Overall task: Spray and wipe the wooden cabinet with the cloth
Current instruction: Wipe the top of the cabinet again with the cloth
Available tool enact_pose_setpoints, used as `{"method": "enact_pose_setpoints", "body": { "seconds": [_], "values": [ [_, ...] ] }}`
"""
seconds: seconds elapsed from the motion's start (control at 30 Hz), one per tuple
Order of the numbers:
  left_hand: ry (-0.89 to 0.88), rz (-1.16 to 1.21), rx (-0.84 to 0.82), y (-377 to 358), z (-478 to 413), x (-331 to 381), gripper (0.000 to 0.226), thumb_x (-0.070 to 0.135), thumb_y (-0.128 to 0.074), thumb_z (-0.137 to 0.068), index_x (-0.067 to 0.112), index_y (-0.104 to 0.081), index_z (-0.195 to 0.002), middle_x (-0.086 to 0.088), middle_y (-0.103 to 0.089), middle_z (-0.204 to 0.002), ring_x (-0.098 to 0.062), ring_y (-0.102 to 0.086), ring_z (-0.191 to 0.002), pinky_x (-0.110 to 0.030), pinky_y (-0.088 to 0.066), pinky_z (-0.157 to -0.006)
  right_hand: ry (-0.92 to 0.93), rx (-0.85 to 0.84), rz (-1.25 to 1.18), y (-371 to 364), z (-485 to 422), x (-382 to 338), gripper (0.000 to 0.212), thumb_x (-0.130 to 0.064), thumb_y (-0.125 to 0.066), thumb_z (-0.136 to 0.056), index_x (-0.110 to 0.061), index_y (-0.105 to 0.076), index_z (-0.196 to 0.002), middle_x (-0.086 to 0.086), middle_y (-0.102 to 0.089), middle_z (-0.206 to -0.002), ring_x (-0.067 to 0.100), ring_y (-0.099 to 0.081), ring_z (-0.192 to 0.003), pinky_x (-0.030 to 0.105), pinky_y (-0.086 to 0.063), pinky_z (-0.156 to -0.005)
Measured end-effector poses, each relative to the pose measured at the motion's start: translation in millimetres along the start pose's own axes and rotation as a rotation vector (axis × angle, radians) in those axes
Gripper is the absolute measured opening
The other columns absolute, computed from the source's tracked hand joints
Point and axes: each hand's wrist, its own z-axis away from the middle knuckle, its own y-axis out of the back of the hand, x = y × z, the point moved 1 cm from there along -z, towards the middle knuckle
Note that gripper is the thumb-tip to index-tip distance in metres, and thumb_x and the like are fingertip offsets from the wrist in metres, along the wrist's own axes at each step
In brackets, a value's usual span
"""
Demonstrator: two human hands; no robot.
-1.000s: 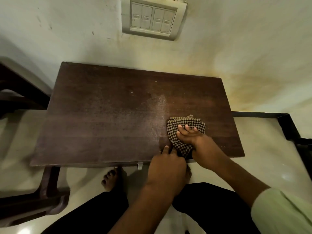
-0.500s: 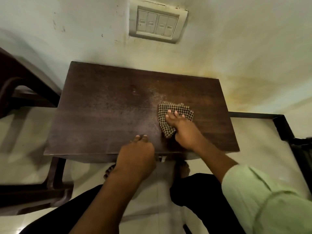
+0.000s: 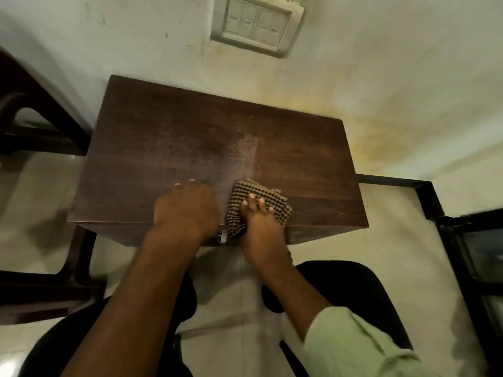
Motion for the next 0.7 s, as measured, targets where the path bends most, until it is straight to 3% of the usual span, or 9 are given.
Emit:
{"method": "enact_pose_setpoints", "body": {
  "seconds": [0.1,0.2,0.3,0.37,0.5,0.57,0.7],
  "values": [
    [0.043,-0.001,-0.044,-0.9,-2.2,-6.5,0.039,0.029,-0.048,-0.094,0.012,-0.053,-0.128,-0.010,-0.051,-0.135,-0.029,-0.049,-0.124,-0.044,-0.045,-0.098,0.150,-0.039,-0.008,-6.8,-4.7,-35.3,0.068,-0.012,-0.049,-0.091,-0.009,-0.017,-0.151,0.009,-0.005,-0.161,0.027,-0.004,-0.148,0.037,0.003,-0.119],
    [0.070,-0.055,-0.138,-6.6,-3.5,-17.1,0.047,0.029,-0.054,-0.093,0.011,-0.047,-0.136,-0.009,-0.045,-0.141,-0.029,-0.043,-0.130,-0.044,-0.042,-0.102,0.264,-0.075,0.012,-3.2,-3.9,-17.3,0.068,-0.009,-0.048,-0.089,-0.011,-0.021,-0.151,0.005,-0.009,-0.161,0.024,-0.006,-0.148,0.035,0.002,-0.119],
    [0.048,-0.144,-0.215,-13.3,-4.3,-19.3,0.052,0.023,-0.057,-0.092,0.006,-0.041,-0.139,-0.012,-0.039,-0.146,-0.031,-0.039,-0.133,-0.047,-0.040,-0.105,0.129,-0.046,-0.026,11.1,0.2,27.7,0.068,-0.008,-0.042,-0.085,-0.012,-0.024,-0.150,0.006,-0.012,-0.160,0.023,-0.008,-0.148,0.034,-0.002,-0.120],
    [0.028,-0.185,-0.262,-17.3,-6.8,-17.1,0.061,0.023,-0.058,-0.092,0.005,-0.033,-0.144,-0.013,-0.025,-0.155,-0.032,-0.030,-0.139,-0.049,-0.036,-0.109,-0.004,-0.068,-0.013,20.5,0.2,43.7,0.071,-0.004,-0.048,-0.088,-0.014,-0.020,-0.152,0.002,-0.008,-0.161,0.019,-0.004,-0.148,0.034,-0.003,-0.120],
    [0.010,-0.193,-0.320,-22.6,-11.1,-16.3,0.069,0.022,-0.057,-0.093,0.006,-0.021,-0.149,-0.013,-0.004,-0.160,-0.033,-0.019,-0.144,-0.049,-0.029,-0.113,-0.154,0.007,-0.025,15.3,0.8,22.6,0.068,-0.007,-0.049,-0.090,-0.014,-0.020,-0.151,0.004,-0.007,-0.161,0.024,-0.004,-0.148,0.041,-0.008,-0.121],
    [0.004,-0.183,-0.327,-22.9,-14.0,-17.8,0.065,0.022,-0.054,-0.094,0.006,-0.023,-0.149,-0.013,-0.007,-0.160,-0.033,-0.022,-0.143,-0.049,-0.029,-0.113,-0.079,0.007,-0.005,1.6,-2.5,-3.2,0.066,-0.010,-0.048,-0.091,-0.014,-0.020,-0.151,0.006,-0.007,-0.161,0.027,-0.004,-0.148,0.041,-0.004,-0.121],
    [-0.009,-0.079,-0.346,-24.2,-18.3,-21.1,0.049,0.031,-0.059,-0.088,0.015,-0.051,-0.133,-0.013,-0.042,-0.146,-0.032,-0.043,-0.130,-0.048,-0.038,-0.106,0.213,-0.065,-0.009,-20.0,-10.5,-42.0,0.064,-0.023,-0.048,-0.094,-0.015,-0.020,-0.151,0.004,-0.005,-0.161,0.025,-0.003,-0.148,0.037,0.006,-0.118]
  ]
}}
